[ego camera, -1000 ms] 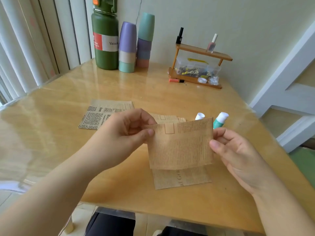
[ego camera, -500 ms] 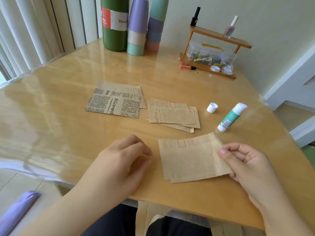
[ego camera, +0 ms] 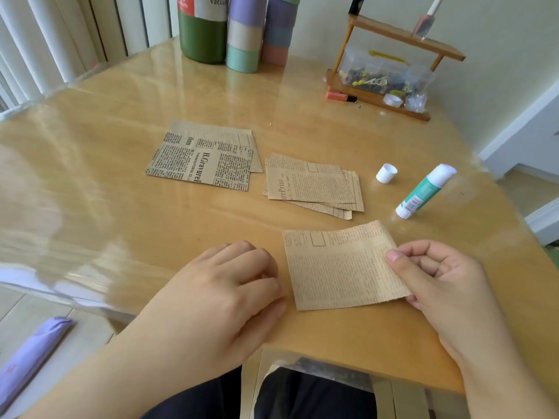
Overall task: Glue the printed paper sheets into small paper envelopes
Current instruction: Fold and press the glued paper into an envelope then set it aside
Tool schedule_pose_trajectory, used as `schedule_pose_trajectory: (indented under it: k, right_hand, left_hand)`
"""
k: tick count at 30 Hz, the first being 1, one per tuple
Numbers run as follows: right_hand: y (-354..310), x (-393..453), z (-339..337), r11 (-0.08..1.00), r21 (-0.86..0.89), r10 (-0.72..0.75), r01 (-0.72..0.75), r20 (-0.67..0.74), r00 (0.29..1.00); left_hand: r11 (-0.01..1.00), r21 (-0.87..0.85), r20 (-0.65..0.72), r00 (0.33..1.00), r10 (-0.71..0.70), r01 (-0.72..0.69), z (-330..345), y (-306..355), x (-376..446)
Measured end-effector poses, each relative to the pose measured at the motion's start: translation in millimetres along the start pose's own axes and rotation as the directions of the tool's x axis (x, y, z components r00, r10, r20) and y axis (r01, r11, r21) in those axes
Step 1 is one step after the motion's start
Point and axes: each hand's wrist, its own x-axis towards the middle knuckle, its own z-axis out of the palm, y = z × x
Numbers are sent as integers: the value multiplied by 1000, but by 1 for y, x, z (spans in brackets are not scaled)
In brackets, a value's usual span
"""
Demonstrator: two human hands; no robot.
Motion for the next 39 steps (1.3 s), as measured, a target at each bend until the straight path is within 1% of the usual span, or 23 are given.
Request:
schedule_pose_trajectory:
  k: [5, 9, 14, 25, 32, 39]
  right_hand:
    - [2, 1, 0, 1000, 20, 0, 0, -44, 999]
    - [3, 0, 0, 999, 50, 7, -4, -56, 998]
    - [2, -1, 0, 999, 40, -8, 10, -52, 999]
    - [3, -1, 1, 999, 32, -15, 17, -54, 998]
    - [3, 0, 2, 999, 46, -15, 18, -76, 997]
    - [5, 1, 2, 999, 40, -17, 20, -67, 998]
  left_hand:
    - [999, 24, -4, 1000, 28, -28, 1, 0, -1]
    - [999, 21, 0, 1000, 29, -29, 2, 0, -1]
    - [999, 27, 21, 999, 32, -33, 2, 0, 0]
    - [997, 15, 115, 990, 79, -81, 3, -5, 2]
    - [996, 10, 109, 991, 82, -84, 4, -5, 3]
    - [996, 13, 101, 991, 88, -90, 4, -5, 3]
